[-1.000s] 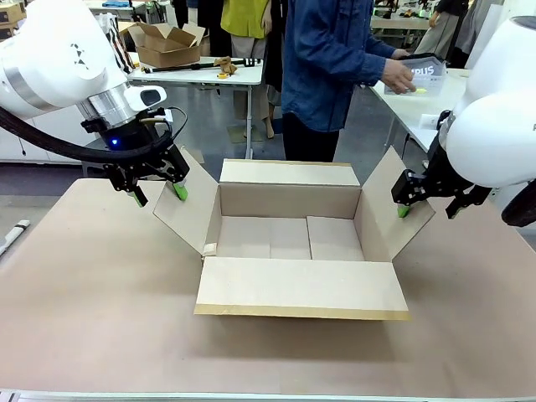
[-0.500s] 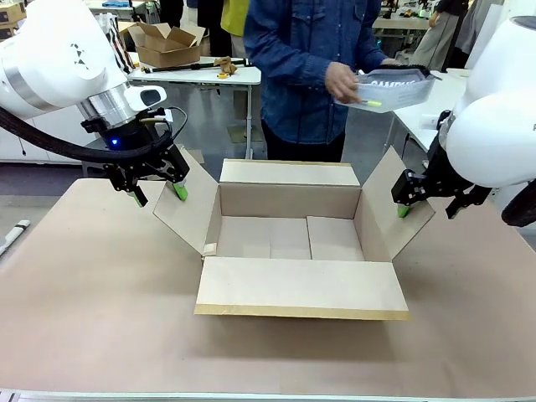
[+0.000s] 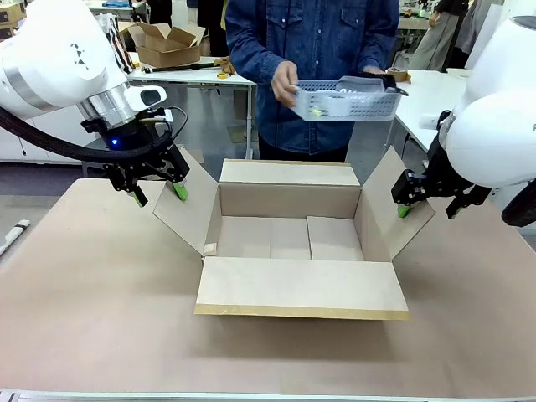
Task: Pack the gift set into the box.
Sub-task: Lift both hands away from the flaps of the Package Box.
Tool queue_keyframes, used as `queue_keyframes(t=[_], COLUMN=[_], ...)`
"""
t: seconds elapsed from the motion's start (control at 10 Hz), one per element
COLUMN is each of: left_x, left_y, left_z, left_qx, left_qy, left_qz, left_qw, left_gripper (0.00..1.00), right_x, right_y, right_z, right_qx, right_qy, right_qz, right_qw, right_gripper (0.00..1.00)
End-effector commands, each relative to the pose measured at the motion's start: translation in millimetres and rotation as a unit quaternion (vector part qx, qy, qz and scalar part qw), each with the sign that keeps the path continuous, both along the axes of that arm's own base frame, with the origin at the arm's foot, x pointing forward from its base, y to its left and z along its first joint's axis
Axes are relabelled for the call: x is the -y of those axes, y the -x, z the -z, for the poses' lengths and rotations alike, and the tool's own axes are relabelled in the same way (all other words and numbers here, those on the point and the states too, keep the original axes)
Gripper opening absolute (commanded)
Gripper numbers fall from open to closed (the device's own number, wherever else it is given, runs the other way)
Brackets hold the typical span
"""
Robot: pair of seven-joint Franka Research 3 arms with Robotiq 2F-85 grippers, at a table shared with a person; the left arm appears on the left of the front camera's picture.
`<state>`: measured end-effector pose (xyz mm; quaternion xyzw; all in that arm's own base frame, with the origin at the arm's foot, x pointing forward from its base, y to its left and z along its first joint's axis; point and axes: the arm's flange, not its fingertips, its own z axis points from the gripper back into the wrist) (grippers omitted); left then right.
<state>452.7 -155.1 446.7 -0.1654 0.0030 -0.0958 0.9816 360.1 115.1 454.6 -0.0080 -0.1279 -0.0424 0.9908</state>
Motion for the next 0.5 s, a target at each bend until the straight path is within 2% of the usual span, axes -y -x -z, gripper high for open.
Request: queue_keyframes(t=[0.0,0.4], left_x=[-0.3,-0.3], left_y=[0.5,0.5], left_z=[-2.7,-2.7], left_qx=[0.002,0.002], left_qy=[-0.012,-0.012], left_qz=[-0.006,-0.006], left_qw=[1.000,1.000], left_gripper=[1.00,1.00], right_x=[1.8,1.8], right_y=[0.0,0.0], right_z=[-3.6,-3.6], right_qx=[-0.003,-0.003], right_qy=[-0.006,-0.006], right_qz=[0.000,0.000], right_qw=[1.000,1.000], right_gripper=[1.00,1.00])
